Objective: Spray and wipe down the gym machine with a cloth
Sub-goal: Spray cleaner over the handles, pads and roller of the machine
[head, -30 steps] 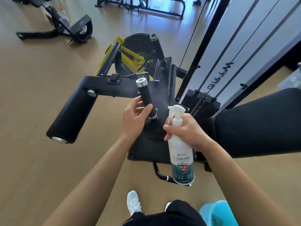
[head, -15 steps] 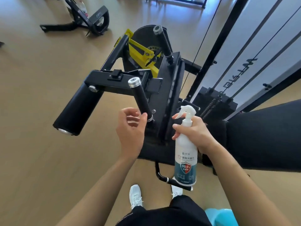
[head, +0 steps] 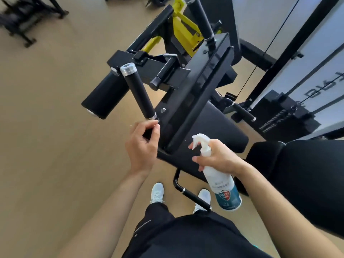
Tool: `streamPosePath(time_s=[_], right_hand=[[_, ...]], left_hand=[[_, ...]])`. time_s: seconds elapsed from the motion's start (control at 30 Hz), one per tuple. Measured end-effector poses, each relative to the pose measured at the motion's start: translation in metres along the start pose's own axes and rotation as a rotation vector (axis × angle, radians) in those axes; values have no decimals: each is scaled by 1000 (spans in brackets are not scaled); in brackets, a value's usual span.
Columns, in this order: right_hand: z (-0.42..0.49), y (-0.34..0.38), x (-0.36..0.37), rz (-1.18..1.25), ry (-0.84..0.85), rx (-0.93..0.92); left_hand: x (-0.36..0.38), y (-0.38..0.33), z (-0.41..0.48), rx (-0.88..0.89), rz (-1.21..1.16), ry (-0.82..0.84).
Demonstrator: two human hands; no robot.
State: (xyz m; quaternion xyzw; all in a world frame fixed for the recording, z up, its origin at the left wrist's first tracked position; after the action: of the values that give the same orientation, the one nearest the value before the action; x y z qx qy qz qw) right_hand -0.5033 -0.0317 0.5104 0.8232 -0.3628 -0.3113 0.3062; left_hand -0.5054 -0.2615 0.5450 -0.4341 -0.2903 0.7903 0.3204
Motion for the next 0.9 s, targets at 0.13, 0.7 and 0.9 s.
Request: streamPosePath(time_s=[0.13, 0.7, 0.9], right_hand=[[16, -8, -25, 18, -178, -17], [56, 0, -137, 288, -406, 20], [73, 6, -165, 280, -478, 94]], left_hand=[[9, -13, -10, 63, 113, -43], [98, -63, 100, 158, 413, 462], [137, -61, 130, 193, 510, 545]])
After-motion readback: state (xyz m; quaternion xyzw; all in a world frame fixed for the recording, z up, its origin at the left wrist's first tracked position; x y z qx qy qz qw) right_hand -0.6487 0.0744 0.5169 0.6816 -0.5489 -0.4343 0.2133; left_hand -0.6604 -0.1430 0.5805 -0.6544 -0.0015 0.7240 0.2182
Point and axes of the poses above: each hand's wrist, its own z-axis towards the middle knuckle, its own x-axis out of the palm, y = z × x, the point moved 3 cm from there along z, towards the middle knuckle, and after that the axes turned 12 degrees about x, right-handed, at the moved point
